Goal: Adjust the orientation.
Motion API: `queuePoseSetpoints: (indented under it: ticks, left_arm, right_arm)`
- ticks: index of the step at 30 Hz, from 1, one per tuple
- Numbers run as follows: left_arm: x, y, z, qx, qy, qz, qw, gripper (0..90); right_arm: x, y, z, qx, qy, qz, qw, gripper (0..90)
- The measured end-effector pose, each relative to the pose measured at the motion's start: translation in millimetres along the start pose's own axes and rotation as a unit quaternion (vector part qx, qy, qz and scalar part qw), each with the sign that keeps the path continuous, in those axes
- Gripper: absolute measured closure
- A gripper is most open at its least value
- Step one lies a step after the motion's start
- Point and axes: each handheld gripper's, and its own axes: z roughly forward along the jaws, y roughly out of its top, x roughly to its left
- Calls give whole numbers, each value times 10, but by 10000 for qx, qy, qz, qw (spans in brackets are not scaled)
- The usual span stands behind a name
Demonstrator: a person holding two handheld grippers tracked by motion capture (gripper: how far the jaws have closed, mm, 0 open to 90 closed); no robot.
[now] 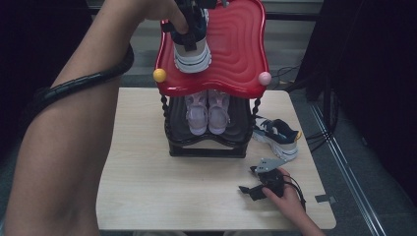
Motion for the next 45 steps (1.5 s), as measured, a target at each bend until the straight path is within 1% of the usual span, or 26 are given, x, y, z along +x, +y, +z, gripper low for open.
queuePoseSetpoints:
  ticks: [2,4,6,8,11,12,13,14,20,21,22,23,24,28,30,31,32,33,35,37,39,40,41,42,43,45]
  left_arm:
    - [-1,7,22,5,20,-21,10000,712]
    - [10,13,42,18,22,11,10000,713]
    - [8,14,67,16,22,-27,10000,711]
    - [15,26,88,54,74,76,9999,710]
    - [22,40,110,64,111,75,9999,708]
    - [25,50,114,83,136,134,9998,708]
    - [8,54,131,36,145,56,9999,706]
    - [15,69,131,91,111,129,9998,707]
    - [4,111,191,94,77,192,9997,704]
    - [1,117,201,92,95,189,9997,701]
    - [-15,113,216,45,65,65,9999,700]
    - [-14,118,228,55,55,75,9999,700]
    - [1,128,230,89,61,210,9997,698]
    - [4,136,249,133,129,256,9995,698]
    - [8,133,256,113,149,228,9996,697]
    - [-8,128,267,95,150,144,9997,697]
    - [-6,129,269,105,162,186,9996,697]
    - [-9,128,272,87,174,148,9997,697]
    - [-14,130,283,96,167,136,9997,697]
    - [-12,136,291,127,166,217,9995,699]
    - [-17,138,303,105,195,202,9995,699]
    - [-23,139,315,110,162,198,9996,700]
    - [-34,135,332,75,149,136,9998,703]
    - [-36,135,346,63,135,143,9998,705]
    - [-43,133,359,55,117,103,9999,707]
    - [-42,134,372,60,129,127,9998,710]
  right_arm:
    - [0,0,0,-1,0,0,10000,131]
    - [0,0,0,-1,-1,-2,10000,131]
    - [0,0,0,-2,0,0,10000,131]
    - [0,0,0,-2,0,-2,10000,131]
    - [-1,0,0,-2,1,-9,10000,131]
    - [-2,0,1,-4,0,-12,10000,131]
    - [-2,0,1,-3,0,-13,10000,131]
    - [-2,0,1,-4,1,-12,10000,131]
    - [0,0,0,-2,0,0,10000,131]
    - [0,0,0,-1,0,0,10000,131]
    - [-1,0,1,-4,-3,-7,10000,131]
    - [0,0,0,-1,0,-1,10000,131]
    - [-1,0,0,-3,0,-9,10000,131]
    - [0,0,0,-1,-1,-1,10000,131]
    - [0,0,0,-2,-1,-3,10000,131]
    - [0,0,0,-1,-1,-2,10000,131]
    - [0,0,0,-2,0,0,10000,131]
    - [0,0,0,-3,-1,-2,10000,131]
    - [-1,0,1,-3,1,-8,10000,131]
    - [0,0,0,-1,0,1,10000,131]
    - [0,0,0,-1,0,0,10000,131]
    - [-1,0,1,-3,-2,-6,10000,131]
    - [0,0,0,-1,-1,-1,10000,131]
    - [0,0,0,-1,0,0,10000,131]
    - [-2,1,1,-4,0,-12,10000,131]
    - [0,0,0,-1,0,0,10000,131]
